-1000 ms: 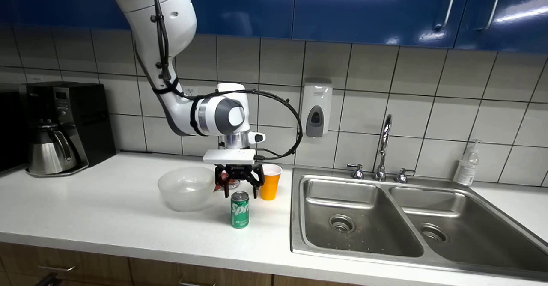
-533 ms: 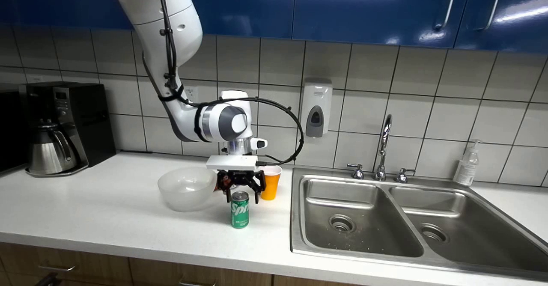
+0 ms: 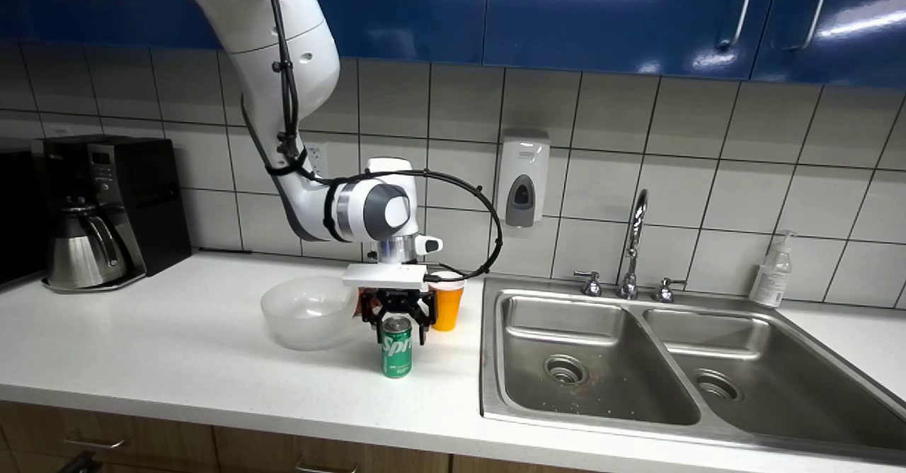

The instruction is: Put the can into the bowl

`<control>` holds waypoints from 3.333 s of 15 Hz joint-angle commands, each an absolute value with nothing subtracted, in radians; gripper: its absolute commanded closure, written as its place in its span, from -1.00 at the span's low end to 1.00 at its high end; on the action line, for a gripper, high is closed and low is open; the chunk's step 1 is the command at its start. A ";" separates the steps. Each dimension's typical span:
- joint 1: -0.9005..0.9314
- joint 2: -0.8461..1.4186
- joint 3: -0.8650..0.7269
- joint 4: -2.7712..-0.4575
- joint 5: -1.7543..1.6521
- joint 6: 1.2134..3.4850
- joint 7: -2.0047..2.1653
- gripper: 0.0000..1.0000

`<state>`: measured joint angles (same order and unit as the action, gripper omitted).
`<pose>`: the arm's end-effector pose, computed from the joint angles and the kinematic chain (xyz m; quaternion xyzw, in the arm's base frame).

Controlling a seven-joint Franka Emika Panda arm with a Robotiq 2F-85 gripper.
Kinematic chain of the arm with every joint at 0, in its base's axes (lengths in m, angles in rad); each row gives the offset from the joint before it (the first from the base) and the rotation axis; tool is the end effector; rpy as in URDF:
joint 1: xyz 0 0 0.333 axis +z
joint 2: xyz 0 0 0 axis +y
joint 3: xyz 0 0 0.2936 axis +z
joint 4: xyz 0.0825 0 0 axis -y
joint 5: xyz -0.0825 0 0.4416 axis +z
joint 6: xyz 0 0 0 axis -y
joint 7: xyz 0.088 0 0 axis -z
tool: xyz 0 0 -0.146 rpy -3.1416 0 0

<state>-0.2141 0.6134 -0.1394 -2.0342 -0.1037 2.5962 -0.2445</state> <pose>0.5603 -0.2167 0.0293 0.9975 0.0022 -0.0427 0.0560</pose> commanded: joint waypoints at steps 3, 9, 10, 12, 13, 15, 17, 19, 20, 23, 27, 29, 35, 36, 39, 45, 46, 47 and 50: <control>-0.271 0.628 -0.089 -2.008 -0.058 2.578 -0.285 0.16; -0.281 0.600 -0.086 -2.020 -0.045 2.573 -0.286 0.21; -0.277 0.591 -0.090 -2.023 -0.050 2.572 -0.282 0.21; -0.272 0.567 -0.093 -2.027 -0.054 2.564 -0.278 0.21; -0.270 0.556 -0.095 -2.029 -0.055 2.561 -0.276 0.21; -0.264 0.530 -0.100 -2.035 -0.060 2.559 -0.270 0.21; -0.257 0.501 -0.103 -2.040 -0.064 2.556 -0.266 0.21; -0.248 0.472 -0.106 -2.047 -0.070 2.558 -0.261 0.21; -0.243 0.457 -0.105 -2.049 -0.071 2.559 -0.259 0.21; -0.224 0.414 -0.103 -2.054 -0.075 2.558 -0.256 0.21; -0.195 0.378 -0.096 -2.053 -0.075 2.554 -0.254 0.21; -0.183 0.364 -0.087 -2.055 -0.069 2.554 -0.258 0.21; -0.148 0.348 -0.049 -2.050 -0.056 2.554 -0.266 0.21; -0.142 0.347 -0.041 -2.049 -0.054 2.555 -0.267 0.21; -0.132 0.350 -0.016 -2.042 -0.041 2.551 -0.276 0.21; -0.126 0.388 0.026 -2.014 -0.026 2.551 -0.291 0.21; -0.124 0.392 0.032 -2.010 -0.023 2.550 -0.292 0.21; -0.122 0.396 0.037 -2.009 -0.021 2.549 -0.292 0.21; -0.108 0.406 0.052 -2.006 -0.020 2.546 -0.288 0.21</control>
<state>-0.1140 0.4033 0.0342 -2.0317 -0.0436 2.5825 -0.2585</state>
